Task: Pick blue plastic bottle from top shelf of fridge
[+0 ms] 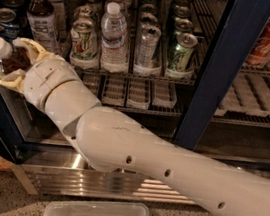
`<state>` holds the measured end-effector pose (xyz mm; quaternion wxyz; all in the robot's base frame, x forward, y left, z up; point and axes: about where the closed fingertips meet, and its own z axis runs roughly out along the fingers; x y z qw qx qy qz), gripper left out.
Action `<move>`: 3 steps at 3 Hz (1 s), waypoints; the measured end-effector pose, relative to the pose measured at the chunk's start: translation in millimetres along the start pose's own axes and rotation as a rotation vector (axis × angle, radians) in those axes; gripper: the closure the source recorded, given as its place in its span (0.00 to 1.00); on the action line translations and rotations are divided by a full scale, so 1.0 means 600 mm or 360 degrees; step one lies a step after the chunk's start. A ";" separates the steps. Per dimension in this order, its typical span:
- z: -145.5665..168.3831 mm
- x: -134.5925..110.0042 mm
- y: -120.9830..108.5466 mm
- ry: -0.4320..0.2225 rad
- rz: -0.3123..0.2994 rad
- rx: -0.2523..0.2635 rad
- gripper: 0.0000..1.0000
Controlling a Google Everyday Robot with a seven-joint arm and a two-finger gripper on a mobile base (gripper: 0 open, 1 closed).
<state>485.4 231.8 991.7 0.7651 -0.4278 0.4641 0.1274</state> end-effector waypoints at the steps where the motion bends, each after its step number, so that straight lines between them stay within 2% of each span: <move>1: 0.003 -0.003 -0.006 0.0012 0.0111 -0.0080 1.00; 2: 0.000 0.004 -0.036 0.0047 0.0203 -0.0089 1.00; 3: -0.001 0.009 -0.033 0.0047 0.0203 -0.0089 1.00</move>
Offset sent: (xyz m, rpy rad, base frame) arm 0.0113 -0.0967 0.0658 -0.0312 0.6432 0.4891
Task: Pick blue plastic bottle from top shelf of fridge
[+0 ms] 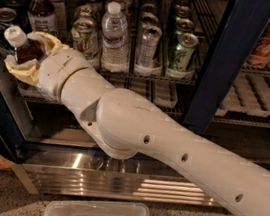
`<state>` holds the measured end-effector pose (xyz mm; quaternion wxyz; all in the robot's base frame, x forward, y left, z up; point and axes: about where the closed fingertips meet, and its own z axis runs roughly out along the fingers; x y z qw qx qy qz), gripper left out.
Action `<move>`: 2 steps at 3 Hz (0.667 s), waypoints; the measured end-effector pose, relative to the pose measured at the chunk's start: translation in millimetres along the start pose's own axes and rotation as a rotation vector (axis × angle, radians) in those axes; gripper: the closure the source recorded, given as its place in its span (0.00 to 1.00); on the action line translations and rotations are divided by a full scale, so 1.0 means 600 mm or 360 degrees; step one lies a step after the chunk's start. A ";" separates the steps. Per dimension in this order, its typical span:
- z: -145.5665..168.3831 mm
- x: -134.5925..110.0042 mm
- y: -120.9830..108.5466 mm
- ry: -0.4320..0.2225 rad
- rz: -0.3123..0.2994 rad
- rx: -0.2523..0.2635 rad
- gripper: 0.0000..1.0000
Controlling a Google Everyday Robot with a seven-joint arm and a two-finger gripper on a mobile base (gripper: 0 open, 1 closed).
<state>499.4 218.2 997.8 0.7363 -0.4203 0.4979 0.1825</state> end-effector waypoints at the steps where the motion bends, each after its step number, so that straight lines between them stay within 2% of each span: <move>1: -0.006 0.013 -0.007 0.0012 0.0014 0.0013 1.00; 2: -0.007 0.019 -0.004 0.0012 0.0014 0.0013 1.00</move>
Offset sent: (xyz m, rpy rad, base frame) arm -0.0968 -0.2338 0.1018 -0.2037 0.5948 0.5095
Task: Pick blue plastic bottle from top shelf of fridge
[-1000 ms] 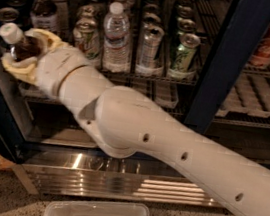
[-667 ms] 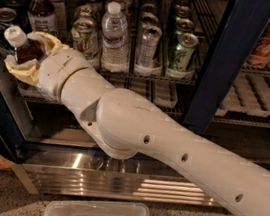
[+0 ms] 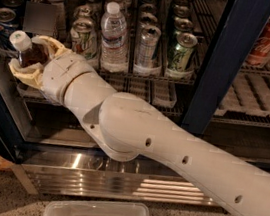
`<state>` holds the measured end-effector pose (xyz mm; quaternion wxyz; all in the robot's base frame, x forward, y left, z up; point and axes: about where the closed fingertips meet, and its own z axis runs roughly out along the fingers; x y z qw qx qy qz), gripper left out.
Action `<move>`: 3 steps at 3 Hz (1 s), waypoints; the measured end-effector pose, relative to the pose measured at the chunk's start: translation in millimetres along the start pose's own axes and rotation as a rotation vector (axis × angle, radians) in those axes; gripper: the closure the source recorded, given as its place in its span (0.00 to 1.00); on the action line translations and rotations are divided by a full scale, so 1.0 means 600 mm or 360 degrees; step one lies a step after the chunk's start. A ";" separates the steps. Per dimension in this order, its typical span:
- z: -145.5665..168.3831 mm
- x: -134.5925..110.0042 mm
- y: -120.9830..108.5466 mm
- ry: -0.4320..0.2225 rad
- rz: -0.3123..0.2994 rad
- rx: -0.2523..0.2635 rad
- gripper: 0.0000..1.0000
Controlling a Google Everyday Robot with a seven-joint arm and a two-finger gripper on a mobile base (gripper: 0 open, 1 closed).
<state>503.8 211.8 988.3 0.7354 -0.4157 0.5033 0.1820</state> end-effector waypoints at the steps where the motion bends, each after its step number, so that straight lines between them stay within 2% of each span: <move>1: -0.001 0.006 0.003 0.0000 0.0000 0.0000 1.00; 3: 0.004 0.020 0.013 0.0001 0.0031 -0.0020 1.00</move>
Offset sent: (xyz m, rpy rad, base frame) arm 0.0181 -0.0427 0.0270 -0.1745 0.6193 0.7613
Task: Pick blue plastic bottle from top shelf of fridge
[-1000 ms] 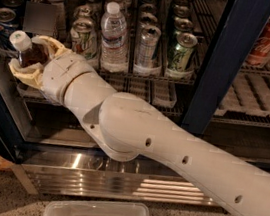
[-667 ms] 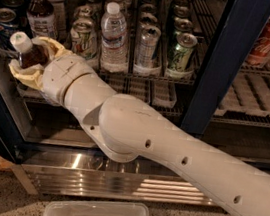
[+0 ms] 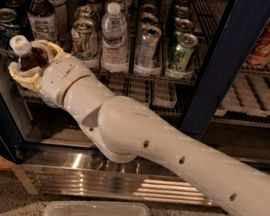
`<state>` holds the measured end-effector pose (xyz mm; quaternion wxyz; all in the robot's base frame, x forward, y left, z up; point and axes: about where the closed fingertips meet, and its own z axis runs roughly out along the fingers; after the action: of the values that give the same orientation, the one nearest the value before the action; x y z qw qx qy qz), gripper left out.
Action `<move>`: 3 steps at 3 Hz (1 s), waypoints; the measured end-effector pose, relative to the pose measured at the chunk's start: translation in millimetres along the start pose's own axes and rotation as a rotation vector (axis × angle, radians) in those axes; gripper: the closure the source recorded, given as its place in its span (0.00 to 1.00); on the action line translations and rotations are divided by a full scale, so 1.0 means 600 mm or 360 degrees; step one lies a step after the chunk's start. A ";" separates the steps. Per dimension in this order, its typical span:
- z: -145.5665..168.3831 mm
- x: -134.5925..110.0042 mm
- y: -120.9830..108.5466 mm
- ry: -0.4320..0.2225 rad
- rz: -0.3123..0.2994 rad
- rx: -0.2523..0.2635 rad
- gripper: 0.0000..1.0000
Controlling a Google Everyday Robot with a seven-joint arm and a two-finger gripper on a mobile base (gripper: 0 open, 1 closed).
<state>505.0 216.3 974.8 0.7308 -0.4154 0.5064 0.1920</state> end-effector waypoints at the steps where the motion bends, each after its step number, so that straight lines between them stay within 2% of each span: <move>1: -0.001 0.006 0.003 0.0000 0.0000 0.0000 1.00; 3: -0.004 0.018 0.002 0.0006 0.0006 0.0006 1.00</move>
Offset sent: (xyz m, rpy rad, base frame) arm -0.0348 0.0118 -0.0061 -0.0640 0.1578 0.3941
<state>507.1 213.4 964.2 0.7304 -0.4133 0.5089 0.1917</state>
